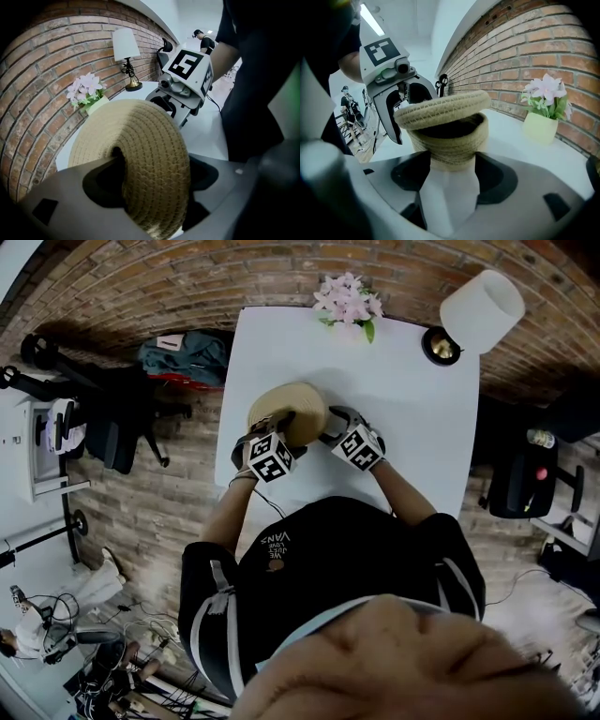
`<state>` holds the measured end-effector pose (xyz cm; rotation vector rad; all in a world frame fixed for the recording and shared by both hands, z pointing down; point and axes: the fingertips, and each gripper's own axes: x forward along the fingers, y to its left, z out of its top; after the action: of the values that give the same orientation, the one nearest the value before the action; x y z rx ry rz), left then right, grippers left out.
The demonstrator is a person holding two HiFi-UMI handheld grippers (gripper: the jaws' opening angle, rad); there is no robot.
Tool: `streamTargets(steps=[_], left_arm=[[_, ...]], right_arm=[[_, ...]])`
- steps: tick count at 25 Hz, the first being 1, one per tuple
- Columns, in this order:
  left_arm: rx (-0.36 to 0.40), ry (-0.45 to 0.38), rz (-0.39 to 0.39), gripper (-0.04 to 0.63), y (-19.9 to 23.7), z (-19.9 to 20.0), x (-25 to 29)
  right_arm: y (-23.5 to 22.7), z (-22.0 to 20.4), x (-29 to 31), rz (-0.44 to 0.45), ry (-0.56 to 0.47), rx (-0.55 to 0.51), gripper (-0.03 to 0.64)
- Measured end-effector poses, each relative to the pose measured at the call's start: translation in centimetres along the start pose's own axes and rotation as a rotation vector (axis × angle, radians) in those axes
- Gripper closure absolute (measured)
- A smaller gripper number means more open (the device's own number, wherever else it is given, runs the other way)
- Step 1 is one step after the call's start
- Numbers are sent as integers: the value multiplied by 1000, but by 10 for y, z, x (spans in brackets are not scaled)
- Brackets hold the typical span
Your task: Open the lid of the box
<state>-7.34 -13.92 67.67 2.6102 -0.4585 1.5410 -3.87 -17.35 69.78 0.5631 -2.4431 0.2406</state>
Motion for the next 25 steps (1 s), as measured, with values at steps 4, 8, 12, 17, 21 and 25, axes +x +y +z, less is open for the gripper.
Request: streamTargets(steps=[4,8,12,17,21,25], left_arm=[[-21,-58,31,224,3,5,-8],[-71,-141,72,227,8,11,-20],[-114,-214,123,227,15,17,-36],[-140,-274,194,229,22,17,-55],[-174,-330,270,229,30,14,-73],[-226,-369,333,229,38,5,-87]], right_arm=[[0,-2,1,5,15,16,319],[1,0,2,14,19,40,319],[0,1,2,7,23,60,319],[-1,2,3,-4,33,66,319],[0,3,2,-17,44,59,318],[0,2,0,-28,47,66,318]])
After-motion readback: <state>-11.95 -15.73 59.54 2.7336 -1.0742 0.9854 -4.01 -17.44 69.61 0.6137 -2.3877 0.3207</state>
